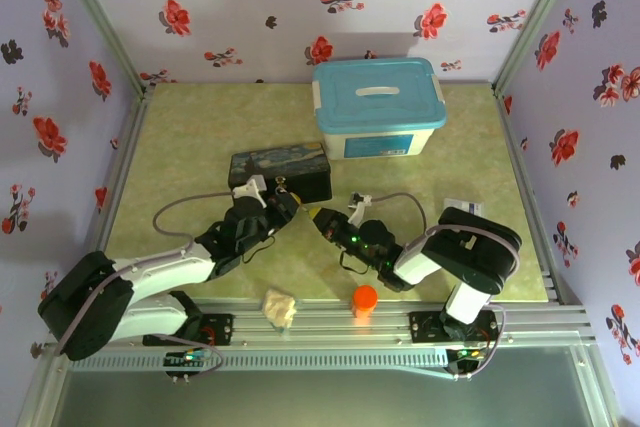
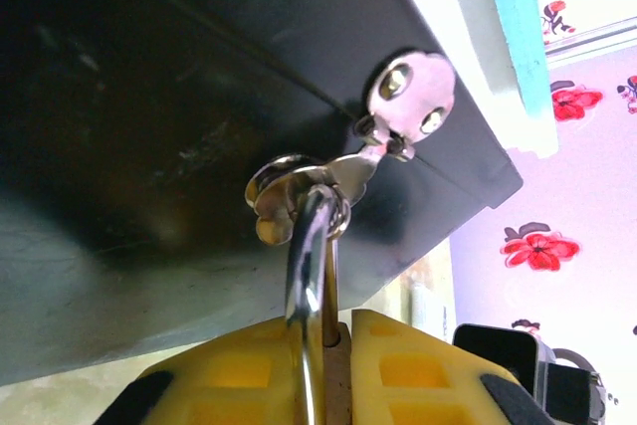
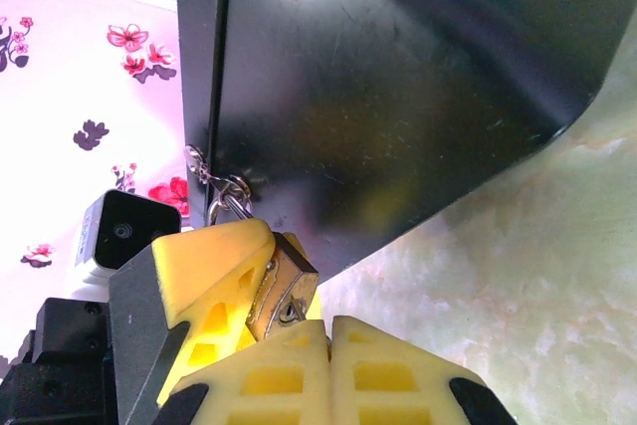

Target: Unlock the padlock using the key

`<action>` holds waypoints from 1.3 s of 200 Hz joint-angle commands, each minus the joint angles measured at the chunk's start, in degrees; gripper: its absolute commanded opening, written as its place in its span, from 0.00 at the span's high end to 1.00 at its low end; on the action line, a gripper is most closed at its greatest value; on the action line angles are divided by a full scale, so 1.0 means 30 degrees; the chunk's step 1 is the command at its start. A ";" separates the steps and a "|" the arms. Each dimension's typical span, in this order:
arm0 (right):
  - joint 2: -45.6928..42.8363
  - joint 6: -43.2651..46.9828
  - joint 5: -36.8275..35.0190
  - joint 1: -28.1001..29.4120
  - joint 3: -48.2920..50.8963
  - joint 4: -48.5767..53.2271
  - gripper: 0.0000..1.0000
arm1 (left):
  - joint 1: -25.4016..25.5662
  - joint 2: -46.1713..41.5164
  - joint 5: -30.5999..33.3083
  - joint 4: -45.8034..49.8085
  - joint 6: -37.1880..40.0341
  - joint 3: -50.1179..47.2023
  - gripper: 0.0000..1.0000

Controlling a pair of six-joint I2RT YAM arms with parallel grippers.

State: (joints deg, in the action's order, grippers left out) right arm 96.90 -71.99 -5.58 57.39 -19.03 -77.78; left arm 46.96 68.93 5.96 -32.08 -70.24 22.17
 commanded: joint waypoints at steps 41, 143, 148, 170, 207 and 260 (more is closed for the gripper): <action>0.0347 0.0356 0.0606 0.0123 -0.1319 -0.0562 1.00 | -0.0125 -0.0128 -0.0359 -0.2391 -0.0255 0.0079 1.00; -0.0889 0.0120 0.1951 -0.0821 -0.1397 -0.0559 1.00 | -0.0126 0.0262 -0.1242 -0.4820 -0.2201 -0.0587 1.00; -0.1000 0.0070 0.2111 -0.0943 -0.1401 -0.0558 1.00 | -0.0126 0.0123 -0.1252 -0.4739 -0.2204 -0.0551 1.00; -0.1023 -0.0020 0.2748 -0.1346 -0.1581 -0.0558 1.00 | -0.0126 -0.0367 -0.1437 -0.3931 -0.2129 -0.0189 1.00; -0.0455 -0.0100 0.3384 -0.1243 -0.2458 -0.0558 1.00 | -0.0108 -0.0274 -0.1810 -0.4313 -0.2390 -0.0082 1.00; 0.0177 -0.0345 0.4806 -0.2149 -0.2576 -0.0551 1.00 | -0.0067 0.0208 -0.2320 -0.4933 -0.2522 -0.0104 1.00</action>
State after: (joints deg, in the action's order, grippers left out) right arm 95.48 -72.20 3.57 52.60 -23.22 -76.29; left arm 45.36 69.04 6.00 -42.13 -77.67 20.82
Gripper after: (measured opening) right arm 0.042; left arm 0.138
